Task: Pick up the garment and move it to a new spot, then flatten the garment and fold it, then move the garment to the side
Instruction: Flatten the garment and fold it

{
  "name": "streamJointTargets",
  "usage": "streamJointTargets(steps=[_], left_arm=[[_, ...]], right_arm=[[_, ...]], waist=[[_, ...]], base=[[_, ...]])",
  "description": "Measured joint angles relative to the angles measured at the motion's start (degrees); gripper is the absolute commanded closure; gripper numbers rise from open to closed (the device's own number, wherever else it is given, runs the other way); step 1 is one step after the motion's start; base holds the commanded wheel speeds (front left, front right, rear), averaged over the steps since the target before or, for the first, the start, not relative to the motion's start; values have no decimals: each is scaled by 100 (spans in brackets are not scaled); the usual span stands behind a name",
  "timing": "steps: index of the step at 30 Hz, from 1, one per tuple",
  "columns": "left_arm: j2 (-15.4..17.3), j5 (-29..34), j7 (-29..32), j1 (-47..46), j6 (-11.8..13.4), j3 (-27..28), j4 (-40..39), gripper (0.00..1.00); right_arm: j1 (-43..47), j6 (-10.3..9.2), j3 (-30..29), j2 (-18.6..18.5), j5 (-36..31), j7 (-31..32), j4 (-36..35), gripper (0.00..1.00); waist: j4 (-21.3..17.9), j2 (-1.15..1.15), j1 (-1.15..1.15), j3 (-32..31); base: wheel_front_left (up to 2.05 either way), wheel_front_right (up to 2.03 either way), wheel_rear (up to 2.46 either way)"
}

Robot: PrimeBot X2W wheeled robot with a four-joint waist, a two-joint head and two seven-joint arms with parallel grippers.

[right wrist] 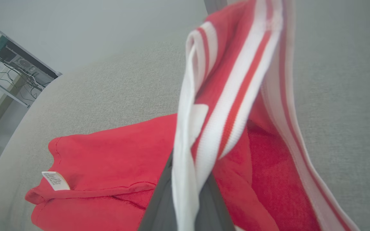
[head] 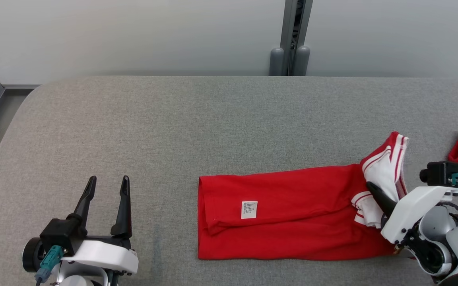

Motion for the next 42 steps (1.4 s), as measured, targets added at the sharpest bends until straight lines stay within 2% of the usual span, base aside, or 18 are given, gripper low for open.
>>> streamJointTargets(steps=[12, 18, 24, 32, 42], left_arm=[[0, -85, 0, 33, 23, -37, 57, 0], [0, -160, 0, 92, 37, -87, 82, 0], [0, -216, 0, 104, 75, -94, 54, 0], [1, -275, 0, 115, 75, -144, 48, 0], [1, -299, 0, 114, 81, -152, 65, 0]], right_arm=[[566, 0, -714, 1198, -923, 1061, -1081, 100], [712, 0, -884, 1593, -1181, 1444, -1422, 100], [767, 0, -864, 1667, -1215, 1525, -1493, 100], [552, 0, -353, 1683, -590, 1092, -1148, 100], [86, -1, 99, 1681, -141, 738, -666, 100]], waist=[[84, 0, 0, -67], [188, 0, 0, -117], [275, 0, 0, -144], [447, 0, 0, -117], [519, 0, 0, -30]], base=[[0, 0, 0], [0, 0, 0], [0, 0, 0], [0, 0, 0], [0, 0, 0]])
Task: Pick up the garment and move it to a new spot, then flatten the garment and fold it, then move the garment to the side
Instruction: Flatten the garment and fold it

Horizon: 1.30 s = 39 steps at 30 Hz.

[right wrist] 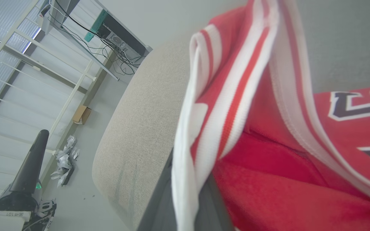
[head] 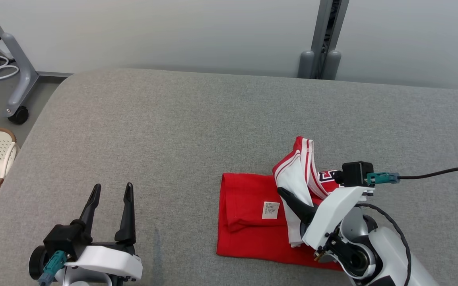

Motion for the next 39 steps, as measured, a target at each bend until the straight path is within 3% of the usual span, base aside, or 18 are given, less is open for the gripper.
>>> streamJointTargets(steps=[32, 33, 34, 35, 39], left_arm=[[0, -46, 0, -115, 20, -226, 116, 0], [0, -57, 0, -116, 22, -232, 118, 0], [-1, -58, 0, -116, 29, -235, 123, 0], [0, -59, 0, -116, 40, -241, 127, 0], [0, -65, 0, -116, 41, -227, 148, 0]], right_arm=[[-1374, 0, 2735, 4, 2434, -1529, 1920, 100], [-1407, 0, 2807, 5, 2492, -1555, 1969, 92], [-1443, 0, 2897, 3, 2542, -1584, 2005, 59], [-1477, 0, 2969, 4, 2582, -1601, 2041, 0], [-1635, 0, 3192, 5, 2786, -1763, 2119, 0]], waist=[[454, 0, 0, 304], [458, 0, 0, 313], [461, 0, 0, 321], [461, 0, 0, 326], [441, 0, 0, 324]], base=[[0, 0, 0], [0, 0, 0], [0, 0, 0], [0, 0, 0], [0, 0, 0]])
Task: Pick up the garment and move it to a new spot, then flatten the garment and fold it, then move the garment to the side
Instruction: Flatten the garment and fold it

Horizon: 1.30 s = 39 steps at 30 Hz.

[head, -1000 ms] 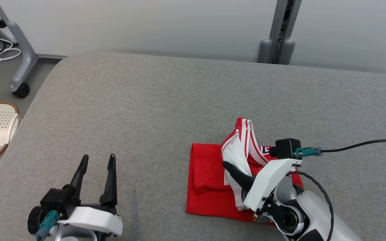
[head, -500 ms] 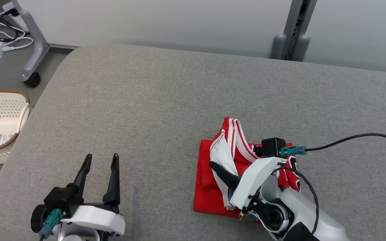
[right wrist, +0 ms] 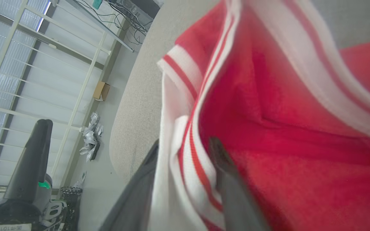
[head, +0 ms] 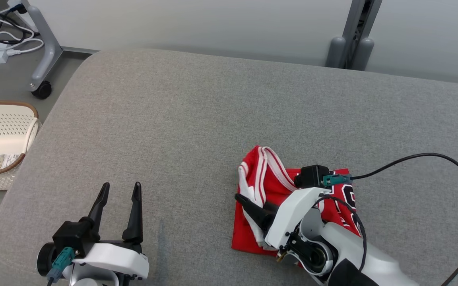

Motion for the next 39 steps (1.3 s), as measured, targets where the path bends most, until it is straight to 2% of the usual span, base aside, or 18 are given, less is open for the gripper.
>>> streamJointTargets(steps=[13, 22, 26, 29, 30, 31, 32, 33, 34, 36, 39], left_arm=[[-1, 69, 0, 29, -5, 126, 45, 0], [0, 149, 0, 116, -38, 226, 24, 0], [0, 152, 0, 130, -41, 244, -12, 0], [0, 152, 0, 148, -46, 241, -41, 0], [0, 152, 0, 148, -46, 241, -41, 0], [-1, 151, 0, 147, -47, 244, -92, 0], [-1, 151, 0, 147, -47, 244, -92, 0], [0, 152, 0, 146, -47, 265, -157, 0], [0, 152, 0, 146, -47, 265, -157, 0], [-1, 152, 0, 142, -47, 285, -227, 0], [0, 152, 0, 133, -49, 304, -332, 0]], right_arm=[[-499, 0, 470, 0, 613, -448, -77, 0], [-900, 0, 400, 3, 578, -821, 10, 0], [-1109, 0, 140, -142, 310, -1116, 157, 0], [-1202, 0, -45, -476, 10, -1411, 183, 0], [-1202, 0, -45, -476, 10, -1411, 183, 0], [-1263, 0, -231, -722, -231, -1591, 164, 0], [-1263, 0, -231, -722, -231, -1591, 164, 0], [-1290, 0, -420, -980, -584, -1702, 100, 0], [-1290, 0, -420, -980, -584, -1702, 100, 0], [-1293, 0, -698, -1246, -1022, -1745, 26, 0], [-1201, 1, -1470, -1662, -2184, -1763, -223, 0]], waist=[[-189, 0, 0, -213], [-386, 0, 0, -421], [-464, 0, 0, -484], [-516, 0, 0, -501], [-516, 0, 0, -501], [-553, 0, 0, -506], [-553, 0, 0, -506], [-595, 0, 0, -500], [-595, 0, 0, -500], [-643, 0, 0, -483], [-717, 0, 0, -446]], base=[[0, 0, 0], [0, 0, 0], [0, 0, 0], [0, 0, 0], [0, 0, 0], [0, 0, 0], [0, 0, 0], [0, 0, 0], [0, 0, 0], [0, 0, 0], [0, 0, 0]])
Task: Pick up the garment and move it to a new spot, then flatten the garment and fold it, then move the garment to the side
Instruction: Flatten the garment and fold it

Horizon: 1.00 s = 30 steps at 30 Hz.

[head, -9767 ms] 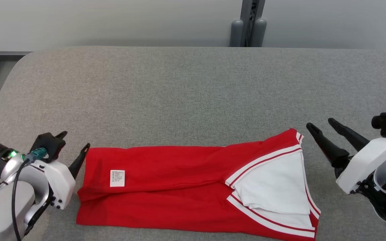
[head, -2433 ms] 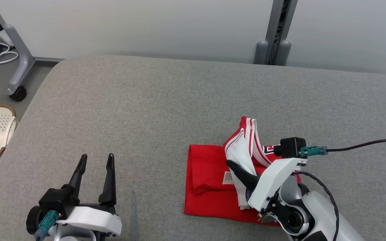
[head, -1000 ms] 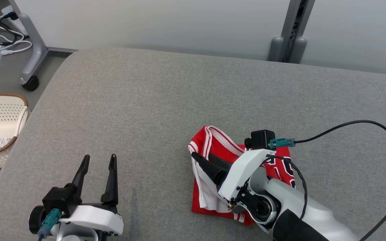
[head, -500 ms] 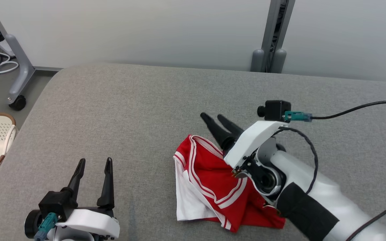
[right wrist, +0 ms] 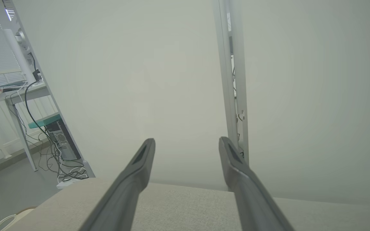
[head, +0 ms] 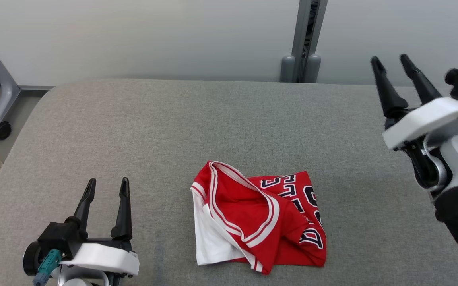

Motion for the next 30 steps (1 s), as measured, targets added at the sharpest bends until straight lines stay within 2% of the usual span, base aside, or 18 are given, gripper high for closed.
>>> streamJointTargets(steps=[3, 6, 9, 13, 17, 30], left_arm=[[0, 0, 0, -19, -8, -3, -66, 0], [0, 1, 0, -18, -25, -38, -111, 0], [-2, 1, 0, -19, -45, -76, -147, 0], [-1, 24, 0, -18, -57, -110, -156, 0], [-2, 42, 0, -18, -80, -143, -135, 0], [-1, 56, 0, -37, -125, -129, -99, 0]], right_arm=[[620, -1, -936, -59, -945, -7, -413, 0], [1462, 0, -1682, 151, -1739, -4, -875, 0], [2104, -1, -2520, 398, -2212, -5, -1365, 0], [2880, 0, -3129, 779, -2925, -7, -1858, 0], [3448, 0, -3356, 1141, -3377, -7, -2135, 0], [3600, 0, -3482, 1326, -3653, -7, -2273, 0]], waist=[[-66, 0, 0, 31], [-110, 0, 0, 51], [-143, 0, 0, 79], [-168, 0, 0, 99], [-176, 0, 0, 104], [-156, 0, 0, 171]], base=[[0, 0, 0], [0, 0, 0], [0, 0, 0], [0, 0, 0], [0, 0, 0], [0, 0, 0]])
